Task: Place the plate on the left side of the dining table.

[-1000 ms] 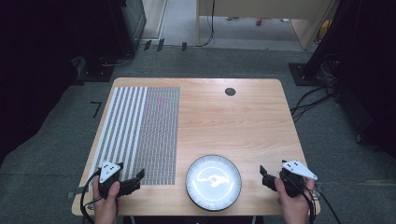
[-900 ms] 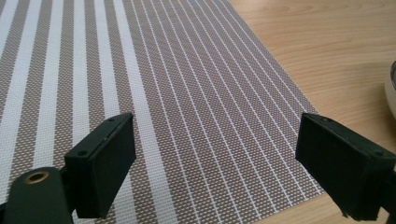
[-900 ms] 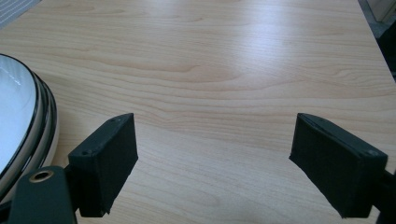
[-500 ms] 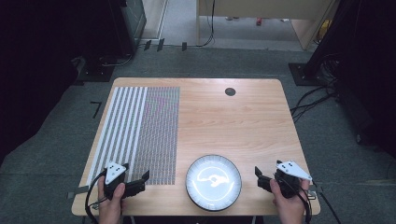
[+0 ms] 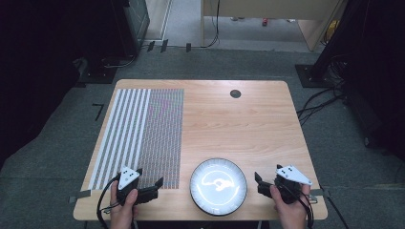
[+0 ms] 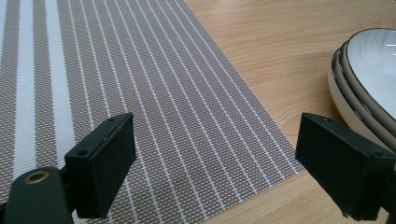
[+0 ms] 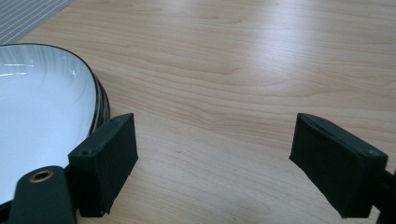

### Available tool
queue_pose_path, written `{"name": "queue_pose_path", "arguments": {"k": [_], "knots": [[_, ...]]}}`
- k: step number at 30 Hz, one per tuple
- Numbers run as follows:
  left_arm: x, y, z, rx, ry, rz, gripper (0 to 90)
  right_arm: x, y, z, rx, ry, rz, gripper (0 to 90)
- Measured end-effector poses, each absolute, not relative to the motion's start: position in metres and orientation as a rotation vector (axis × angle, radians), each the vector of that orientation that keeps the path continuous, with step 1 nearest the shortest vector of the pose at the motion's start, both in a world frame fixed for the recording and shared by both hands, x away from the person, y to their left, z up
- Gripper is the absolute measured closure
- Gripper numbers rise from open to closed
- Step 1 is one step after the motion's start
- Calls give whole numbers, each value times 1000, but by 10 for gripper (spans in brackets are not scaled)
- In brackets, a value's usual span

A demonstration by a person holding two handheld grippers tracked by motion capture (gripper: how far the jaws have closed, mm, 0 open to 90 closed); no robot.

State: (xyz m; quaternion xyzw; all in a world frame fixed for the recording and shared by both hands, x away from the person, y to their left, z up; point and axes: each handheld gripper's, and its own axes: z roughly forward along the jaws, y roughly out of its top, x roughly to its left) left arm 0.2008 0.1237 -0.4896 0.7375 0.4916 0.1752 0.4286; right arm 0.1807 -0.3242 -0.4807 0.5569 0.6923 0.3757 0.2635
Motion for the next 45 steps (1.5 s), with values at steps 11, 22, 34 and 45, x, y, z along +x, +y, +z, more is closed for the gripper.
{"name": "queue_pose_path", "arguments": {"k": [11,22,34,45], "knots": [[199,106,-492,1865,1193,417,121,179,-313,-481,1470,1908,1045,143],[198,92,-494,1881,1185,407,124,178,-299,-480,1426,1914,1084,163],[209,71,-474,1904,1111,365,125,197,-284,-448,1484,1897,1142,217],[217,45,-474,1878,1067,302,134,194,-281,-462,1539,1868,1136,370]]}}
